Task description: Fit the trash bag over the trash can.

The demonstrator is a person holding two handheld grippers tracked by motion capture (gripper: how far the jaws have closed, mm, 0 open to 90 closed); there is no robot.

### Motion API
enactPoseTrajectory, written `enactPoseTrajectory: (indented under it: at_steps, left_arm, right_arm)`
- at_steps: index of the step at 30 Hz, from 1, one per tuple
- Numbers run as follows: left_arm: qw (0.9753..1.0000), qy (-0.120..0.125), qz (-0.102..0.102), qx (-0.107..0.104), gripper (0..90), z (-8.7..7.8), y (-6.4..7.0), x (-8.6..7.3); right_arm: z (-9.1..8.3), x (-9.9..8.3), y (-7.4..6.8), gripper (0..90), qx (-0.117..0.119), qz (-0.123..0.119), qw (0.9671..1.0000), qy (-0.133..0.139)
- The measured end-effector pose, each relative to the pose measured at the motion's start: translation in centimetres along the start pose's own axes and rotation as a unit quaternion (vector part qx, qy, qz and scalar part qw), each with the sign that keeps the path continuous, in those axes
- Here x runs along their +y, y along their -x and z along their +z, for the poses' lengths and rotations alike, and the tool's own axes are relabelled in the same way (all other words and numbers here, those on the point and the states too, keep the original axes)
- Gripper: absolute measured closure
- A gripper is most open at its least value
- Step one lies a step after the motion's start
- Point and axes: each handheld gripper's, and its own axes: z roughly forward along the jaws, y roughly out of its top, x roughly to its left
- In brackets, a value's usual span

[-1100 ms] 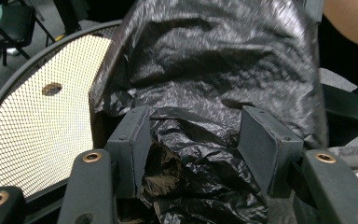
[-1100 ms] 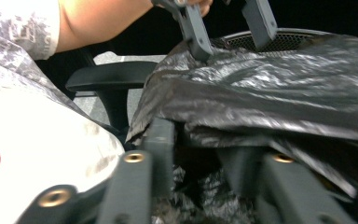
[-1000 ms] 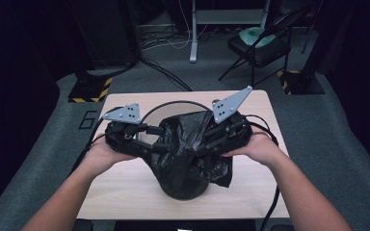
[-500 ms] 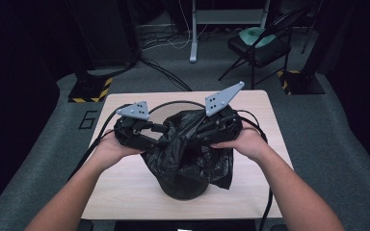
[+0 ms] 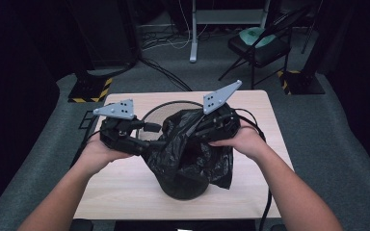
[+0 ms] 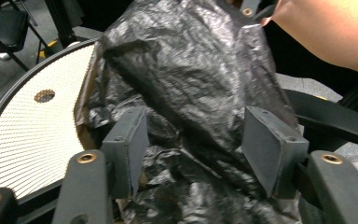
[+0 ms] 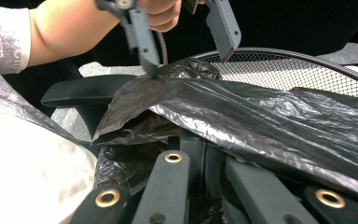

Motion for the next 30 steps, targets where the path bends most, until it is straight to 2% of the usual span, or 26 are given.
enactPoseTrajectory:
  at_steps: [6, 9, 11, 14, 15, 17, 22, 27, 30]
  left_arm:
    - [0.9999, 0.007, -0.003, -0.013, 37.2, 0.4, 0.9, 0.3]
    - [0.9998, 0.002, -0.002, -0.022, 37.5, 1.0, 1.0, 0.2]
    - [0.9994, -0.009, 0.003, -0.032, 45.1, 1.6, 0.9, 0.1]
    - [0.9989, -0.011, 0.032, -0.031, 68.9, 2.1, 1.1, 0.0]
    - [0.9986, -0.010, 0.043, -0.030, 74.3, 2.2, 1.2, 0.1]
    - [0.9984, -0.008, 0.048, -0.029, 81.3, 2.1, 1.2, 0.1]
    - [0.9990, -0.006, 0.044, -0.009, 85.0, 1.4, 0.3, -0.1]
    - [0.9999, 0.014, 0.004, -0.002, 85.0, 0.6, -1.6, -0.8]
    - [0.9997, 0.010, 0.000, 0.023, 87.3, 0.3, -2.3, -1.1]
  right_arm:
    - [0.0, 0.1, -0.2, 89.0, -0.004, -0.001, 1.0000, -0.002]
    - [0.0, 0.1, -0.4, 89.0, -0.004, -0.002, 1.0000, 0.000]
    - [0.0, 0.2, -0.4, 89.0, -0.003, -0.002, 1.0000, 0.001]
    - [0.1, 0.2, -0.4, 89.0, -0.003, -0.003, 1.0000, 0.000]
    - [0.1, 0.2, -0.4, 89.0, -0.002, -0.004, 1.0000, -0.001]
    - [0.1, 0.1, -0.4, 89.0, -0.002, -0.003, 1.0000, -0.003]
    - [-0.2, -0.4, -0.3, 89.1, -0.004, 0.000, 1.0000, -0.005]
    - [-0.4, -1.1, -0.3, 89.2, -0.006, 0.003, 1.0000, -0.007]
    - [-0.5, -1.3, -0.3, 89.2, -0.007, 0.002, 0.9999, -0.008]
